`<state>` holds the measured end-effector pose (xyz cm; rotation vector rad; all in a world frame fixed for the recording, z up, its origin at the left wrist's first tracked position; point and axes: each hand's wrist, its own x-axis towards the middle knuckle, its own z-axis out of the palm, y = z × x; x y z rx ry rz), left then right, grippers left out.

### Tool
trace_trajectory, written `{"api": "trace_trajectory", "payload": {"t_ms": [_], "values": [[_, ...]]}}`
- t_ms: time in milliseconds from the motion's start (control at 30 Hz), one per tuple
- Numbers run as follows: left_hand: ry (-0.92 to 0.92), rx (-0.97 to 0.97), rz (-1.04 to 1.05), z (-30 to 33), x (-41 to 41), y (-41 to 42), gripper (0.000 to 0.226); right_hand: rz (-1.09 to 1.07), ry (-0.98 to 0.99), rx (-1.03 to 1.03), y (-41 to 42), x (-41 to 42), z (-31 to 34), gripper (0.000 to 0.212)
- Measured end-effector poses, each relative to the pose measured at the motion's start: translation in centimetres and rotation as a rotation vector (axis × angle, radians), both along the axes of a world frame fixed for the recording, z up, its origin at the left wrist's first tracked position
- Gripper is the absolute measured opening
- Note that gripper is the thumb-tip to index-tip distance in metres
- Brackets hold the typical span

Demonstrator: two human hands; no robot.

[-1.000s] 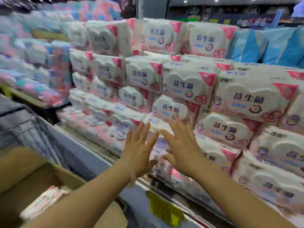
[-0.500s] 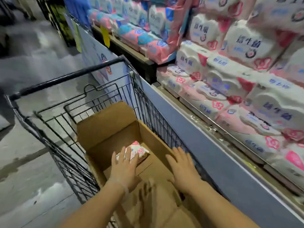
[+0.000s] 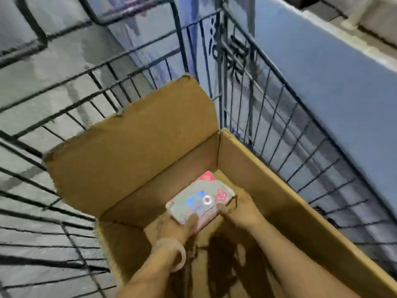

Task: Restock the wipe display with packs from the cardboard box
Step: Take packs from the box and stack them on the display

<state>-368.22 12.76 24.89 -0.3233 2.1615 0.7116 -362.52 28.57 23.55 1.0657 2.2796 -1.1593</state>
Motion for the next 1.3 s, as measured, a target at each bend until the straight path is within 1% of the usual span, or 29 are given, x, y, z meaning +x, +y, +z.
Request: {"api": "trace_trajectory", "payload": {"t_ms": [67,100,133,167,200,233,267,300,333,400,433,500,533,633,700,733,800,833,867,900,933,967,1000,1033,1067,1100,1167,1233,1300], "values": [[0.004,-0.001,0.192,-2.0,-1.9,0.3,0.069,-0.164,-0.008,-0.075,0.5,-1.4,-1.9,0.073],[-0.007,0.047,0.313,-3.0,-2.6,0.4,0.067,-0.184,-0.034,-0.135,0.7,-1.8,-3.2,0.071],[-0.019,0.094,0.41,-3.7,-3.1,0.7,0.065,-0.134,-0.036,-0.157,0.8,-2.1,-4.1,0.068],[-0.041,0.148,0.456,-4.4,-3.3,0.8,0.063,-0.13,-0.021,-0.14,0.7,-2.3,-4.7,0.064],[-0.077,0.205,0.495,-4.4,-3.1,1.2,0.057,-0.201,0.033,-0.162,0.7,-2.6,-4.8,0.061],[-0.139,0.247,0.516,-4.6,-2.9,1.6,0.049,-0.263,0.066,-0.147,0.5,-3.0,-4.8,0.062],[-0.179,0.276,0.541,-4.5,-2.8,2.1,0.043,-0.264,0.093,-0.12,0.3,-3.5,-4.7,0.065],[-0.178,0.294,0.586,-5.0,-2.8,2.3,0.048,-0.227,0.108,-0.111,0.0,-3.9,-4.9,0.073],[-0.18,0.317,0.622,-5.4,-2.8,2.2,0.058,-0.193,0.104,-0.169,0.1,-4.0,-5.0,0.079],[-0.185,0.334,0.648,-5.4,-2.8,1.9,0.071,-0.216,0.096,-0.231,0.3,-4.0,-5.6,0.081],[-0.189,0.337,0.62,-5.1,-2.7,1.6,0.069,-0.253,0.073,-0.282,0.3,-3.7,-5.3,0.073],[-0.2,0.342,0.55,-4.5,-2.4,1.0,0.061,-0.329,0.042,-0.341,0.2,-2.0,-4.8,0.039],[-0.219,0.35,0.497,-4.2,-2.1,0.8,0.06,-0.381,0.042,-0.37,0.0,-0.6,-4.4,0.031],[-0.234,0.383,0.379,-2.2,-1.0,0.5,0.071,-0.633,0.007,-0.543,-0.4,3.6,-2.7,0.055],[-0.233,0.407,0.287,-0.3,-0.4,0.4,0.077,-0.691,0.013,-0.58,-0.9,5.8,-0.6,0.059],[-0.23,0.421,0.24,1.0,-0.3,0.3,0.076,-0.694,0.023,-0.58,-1.1,6.8,0.8,0.067],[-0.224,0.468,0.128,4.0,0.2,0.4,0.063,-0.705,0.102,-0.586,-1.6,8.6,3.8,0.09],[-0.238,0.504,0.078,5.8,0.4,0.7,0.06,-0.73,0.155,-0.599,-1.7,9.4,5.5,0.083],[-0.257,0.542,0.024,7.7,0.6,1.0,0.054,-0.77,0.213,-0.604,-1.6,10.1,7.4,0.064],[-0.254,0.572,-0.061,9.6,0.8,1.4,0.042,-0.77,0.265,-0.628,-1.6,10.9,9.3,0.049],[-0.246,0.591,-0.138,11.6,1.1,1.7,0.035,-0.753,0.299,-0.65,-1.5,11.6,11.1,0.048],[-0.229,0.611,-0.213,13.5,1.4,2.1,0.037,-0.736,0.336,-0.654,-1.3,12.5,12.7,0.058],[-0.201,0.623,-0.277,15.5,1.7,2.5,0.048,-0.743,0.38,-0.651,-1.3,13.3,14.4,0.067],[-0.158,0.637,-0.338,17.4,2.4,2.9,0.057,-0.754,0.429,-0.635,-1.4,14.3,16.2,0.065],[-0.121,0.651,-0.379,19.2,3.1,3.2,0.061,-0.756,0.483,-0.609,-1.3,15.3,18.0,0.057],[-0.106,0.684,-0.417,20.9,4.2,3.4,0.058,-0.764,0.526,-0.576,-1.1,16.6,19.6,0.051],[-0.101,0.748,-0.443,24.1,6.6,4.1,0.043,-0.777,0.588,-0.536,-0.7,19.2,23.0,0.052],[-0.088,0.816,-0.467,27.6,10.1,4.7,0.03,-0.78,0.657,-0.464,-0.7,23.0,26.9,0.067],[-0.044,0.851,-0.51,30.0,12.6,5.3,0.03,-0.778,0.68,-0.475,-0.5,25.6,29.2,0.09]]}}
